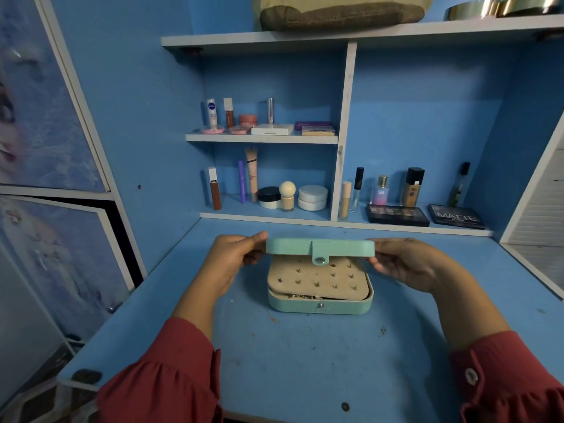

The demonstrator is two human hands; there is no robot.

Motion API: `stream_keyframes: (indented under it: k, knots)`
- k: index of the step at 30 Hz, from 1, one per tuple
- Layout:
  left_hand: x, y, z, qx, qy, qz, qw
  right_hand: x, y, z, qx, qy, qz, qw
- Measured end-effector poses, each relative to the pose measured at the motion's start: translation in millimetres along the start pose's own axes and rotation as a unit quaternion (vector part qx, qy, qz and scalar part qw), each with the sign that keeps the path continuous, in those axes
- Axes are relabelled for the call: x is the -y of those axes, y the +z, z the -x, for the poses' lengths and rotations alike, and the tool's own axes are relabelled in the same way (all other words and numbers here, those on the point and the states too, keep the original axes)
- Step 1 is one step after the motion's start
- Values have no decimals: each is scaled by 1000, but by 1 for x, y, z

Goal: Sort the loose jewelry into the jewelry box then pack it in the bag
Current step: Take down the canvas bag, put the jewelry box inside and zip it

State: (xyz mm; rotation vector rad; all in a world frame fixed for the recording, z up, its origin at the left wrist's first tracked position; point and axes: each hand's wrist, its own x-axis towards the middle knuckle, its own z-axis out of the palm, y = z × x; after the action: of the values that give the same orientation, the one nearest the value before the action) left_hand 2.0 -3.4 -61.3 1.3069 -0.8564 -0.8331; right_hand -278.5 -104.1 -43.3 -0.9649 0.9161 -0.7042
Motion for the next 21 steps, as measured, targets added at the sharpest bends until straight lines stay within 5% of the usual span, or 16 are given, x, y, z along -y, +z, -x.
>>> stream_keyframes:
  k: [21]
  knots:
    - [1, -6, 3, 131, -74, -67, 986, 3, -9, 7, 31, 13, 230, 973]
